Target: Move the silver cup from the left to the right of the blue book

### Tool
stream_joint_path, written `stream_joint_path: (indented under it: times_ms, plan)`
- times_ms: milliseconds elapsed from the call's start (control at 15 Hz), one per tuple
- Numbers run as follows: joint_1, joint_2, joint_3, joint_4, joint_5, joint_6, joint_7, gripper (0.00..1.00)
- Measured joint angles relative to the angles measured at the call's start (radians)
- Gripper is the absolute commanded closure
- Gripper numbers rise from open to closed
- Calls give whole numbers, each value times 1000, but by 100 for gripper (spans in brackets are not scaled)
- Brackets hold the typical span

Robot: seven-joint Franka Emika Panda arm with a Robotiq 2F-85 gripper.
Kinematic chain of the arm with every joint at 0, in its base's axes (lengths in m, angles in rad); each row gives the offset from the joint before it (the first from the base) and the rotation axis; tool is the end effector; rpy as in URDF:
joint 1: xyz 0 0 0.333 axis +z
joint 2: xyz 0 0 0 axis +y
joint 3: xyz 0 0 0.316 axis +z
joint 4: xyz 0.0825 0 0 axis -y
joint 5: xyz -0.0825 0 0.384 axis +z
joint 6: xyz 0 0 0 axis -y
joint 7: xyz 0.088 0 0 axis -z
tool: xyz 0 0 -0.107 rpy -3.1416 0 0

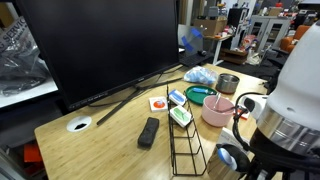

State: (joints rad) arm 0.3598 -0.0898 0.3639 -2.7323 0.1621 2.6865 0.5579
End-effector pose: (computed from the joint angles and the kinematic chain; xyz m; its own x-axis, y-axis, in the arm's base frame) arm 0.3066 0.2599 0.2521 0.9998 0.0206 0.0078 0.0210 -0.9981 -0.0577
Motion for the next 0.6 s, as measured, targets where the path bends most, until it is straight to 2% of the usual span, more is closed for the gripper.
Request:
stream_joint_path:
  times_ms: [333,600]
  plan:
    - [-13,-146,-5,-46,-1,-103,18,96]
    - [-76,-276,-5,-38,-56,-137,107,96]
